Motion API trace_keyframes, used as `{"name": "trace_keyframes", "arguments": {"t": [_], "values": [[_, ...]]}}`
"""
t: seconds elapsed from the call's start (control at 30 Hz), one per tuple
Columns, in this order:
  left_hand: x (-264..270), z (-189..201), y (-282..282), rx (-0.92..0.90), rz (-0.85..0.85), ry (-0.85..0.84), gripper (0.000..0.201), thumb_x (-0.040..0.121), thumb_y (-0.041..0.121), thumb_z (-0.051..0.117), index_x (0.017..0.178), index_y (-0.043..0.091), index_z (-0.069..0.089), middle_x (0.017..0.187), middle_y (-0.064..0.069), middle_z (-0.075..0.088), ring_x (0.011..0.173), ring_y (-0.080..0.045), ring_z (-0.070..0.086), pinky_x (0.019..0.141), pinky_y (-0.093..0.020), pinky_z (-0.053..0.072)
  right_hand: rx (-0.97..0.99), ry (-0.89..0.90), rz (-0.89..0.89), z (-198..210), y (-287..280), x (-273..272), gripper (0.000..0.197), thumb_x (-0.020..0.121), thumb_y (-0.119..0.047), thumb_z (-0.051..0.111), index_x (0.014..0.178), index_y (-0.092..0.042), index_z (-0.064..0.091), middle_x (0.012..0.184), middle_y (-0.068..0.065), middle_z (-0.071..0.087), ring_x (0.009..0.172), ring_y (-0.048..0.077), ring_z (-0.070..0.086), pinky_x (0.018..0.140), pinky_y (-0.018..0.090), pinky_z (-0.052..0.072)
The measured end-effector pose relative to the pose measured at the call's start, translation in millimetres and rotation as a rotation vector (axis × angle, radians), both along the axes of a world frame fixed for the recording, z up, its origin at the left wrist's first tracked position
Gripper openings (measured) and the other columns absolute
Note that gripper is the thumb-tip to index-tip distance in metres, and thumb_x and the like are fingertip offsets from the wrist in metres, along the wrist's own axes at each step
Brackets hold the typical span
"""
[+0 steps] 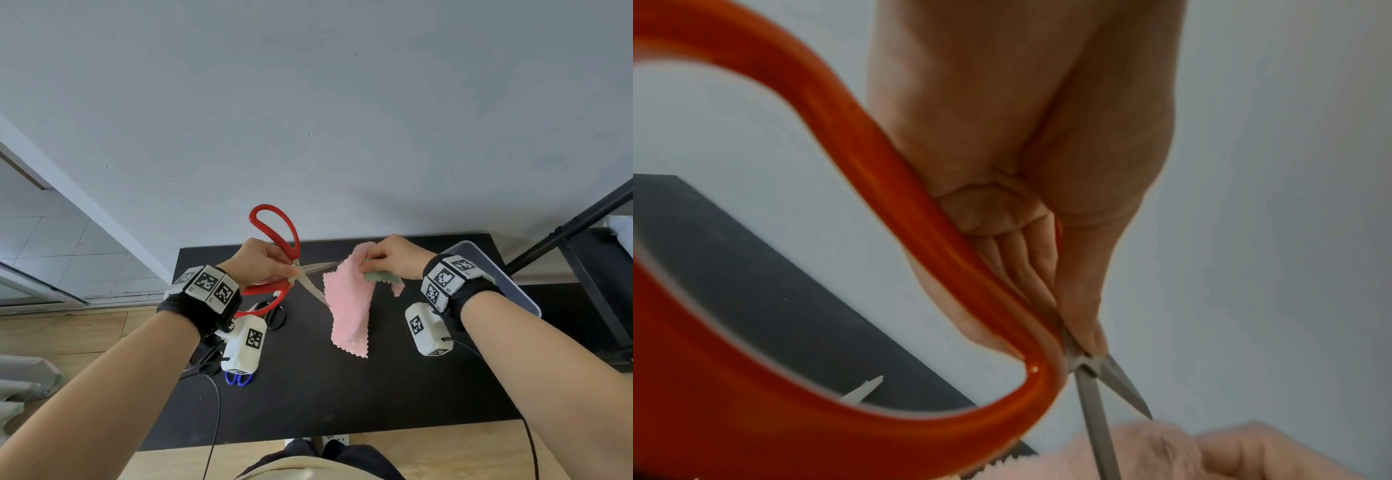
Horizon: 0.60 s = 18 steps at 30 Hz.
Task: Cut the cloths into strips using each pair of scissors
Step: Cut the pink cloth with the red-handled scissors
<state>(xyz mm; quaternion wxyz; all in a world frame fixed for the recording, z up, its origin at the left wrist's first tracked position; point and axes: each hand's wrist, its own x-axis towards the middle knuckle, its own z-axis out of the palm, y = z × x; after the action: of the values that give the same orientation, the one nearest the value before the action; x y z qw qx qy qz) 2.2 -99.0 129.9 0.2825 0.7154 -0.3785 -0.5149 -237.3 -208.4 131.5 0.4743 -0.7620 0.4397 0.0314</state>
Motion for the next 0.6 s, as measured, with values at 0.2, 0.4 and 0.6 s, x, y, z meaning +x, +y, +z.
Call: {"name": "trace_keyframes", "arguments": {"t": [0.2,0.4,0.6], "values": [[0.7,3.0,-0.6,-0.001,0.147,0.177,0.023,0.079,0.011,0.076,0.095,-0.004,0.072,0.086,-0.021,0.070,0.059,-0.013,0.066,0.054,-0.017,0.053,-0.074,-0.021,-0.022,-10.1,8.5,-3.5,0.011,0.088,-0.013,0.065,0.085,-0.007,0.073,0.069,-0.020,0.055,0.057,-0.016,0.054,0.054,0.001,0.038],[0.3,-2.1,-4.4,-0.001,0.394,0.310,0.025,0.076,0.008,0.077,0.098,-0.001,0.069,0.087,-0.013,0.074,0.072,-0.020,0.071,0.060,-0.025,0.057,-0.178,0.176,0.085,-17.5,18.8,7.8,0.039,0.091,-0.020,0.059,0.054,-0.029,0.053,0.064,-0.026,0.051,0.051,-0.001,0.045,0.049,0.009,0.035],[-3.9,1.5,-10.3,0.003,0.525,0.440,0.032,0.075,0.007,0.078,0.104,0.003,0.066,0.093,-0.014,0.074,0.080,-0.025,0.072,0.061,-0.029,0.057,-0.359,0.315,0.031,-16.6,28.2,22.5,0.025,0.095,-0.030,0.046,0.072,-0.029,0.058,0.072,-0.010,0.058,0.068,0.009,0.055,0.065,0.023,0.044]]}}
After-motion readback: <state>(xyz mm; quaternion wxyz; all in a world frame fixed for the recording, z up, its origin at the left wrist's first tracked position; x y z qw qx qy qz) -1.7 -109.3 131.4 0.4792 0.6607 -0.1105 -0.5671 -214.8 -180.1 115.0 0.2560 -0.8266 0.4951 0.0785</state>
